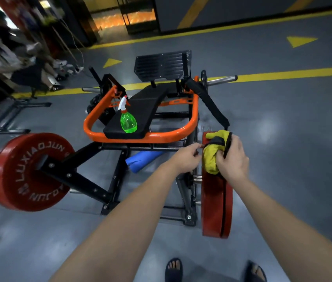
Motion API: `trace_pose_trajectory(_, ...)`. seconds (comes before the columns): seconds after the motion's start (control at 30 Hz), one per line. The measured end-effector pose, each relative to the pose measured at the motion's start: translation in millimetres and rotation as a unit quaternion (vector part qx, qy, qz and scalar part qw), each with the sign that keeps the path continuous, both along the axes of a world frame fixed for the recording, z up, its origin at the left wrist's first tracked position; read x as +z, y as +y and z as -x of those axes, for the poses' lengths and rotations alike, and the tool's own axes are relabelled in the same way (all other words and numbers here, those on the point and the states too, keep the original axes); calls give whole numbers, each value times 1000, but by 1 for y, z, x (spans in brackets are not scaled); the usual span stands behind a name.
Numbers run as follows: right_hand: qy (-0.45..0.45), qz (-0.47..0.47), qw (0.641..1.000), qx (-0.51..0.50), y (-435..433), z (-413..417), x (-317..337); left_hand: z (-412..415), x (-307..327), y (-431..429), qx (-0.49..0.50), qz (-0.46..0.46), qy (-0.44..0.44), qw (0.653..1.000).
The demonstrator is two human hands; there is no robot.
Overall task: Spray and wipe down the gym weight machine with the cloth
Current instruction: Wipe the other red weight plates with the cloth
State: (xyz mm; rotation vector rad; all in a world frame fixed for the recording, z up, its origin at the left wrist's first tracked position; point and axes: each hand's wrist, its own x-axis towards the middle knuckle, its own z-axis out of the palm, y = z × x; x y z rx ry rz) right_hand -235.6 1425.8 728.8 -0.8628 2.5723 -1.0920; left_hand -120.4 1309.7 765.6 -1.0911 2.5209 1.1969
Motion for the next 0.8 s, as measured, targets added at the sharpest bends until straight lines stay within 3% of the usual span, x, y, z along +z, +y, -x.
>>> trace_pose_trajectory(0.3, -69, -7, 990, 126, 22, 48, 1, 37, -6, 43, 96, 36, -38, 994)
trace_pose_trajectory(0.57, -185, 154, 970, 39, 34, 65, -24, 42, -29, 60, 184, 56, -10, 981)
trace_pose_trajectory(0.8, -291, 225, 921, -128, 43, 72, -48, 78, -65, 99, 215, 105, -20, 971)
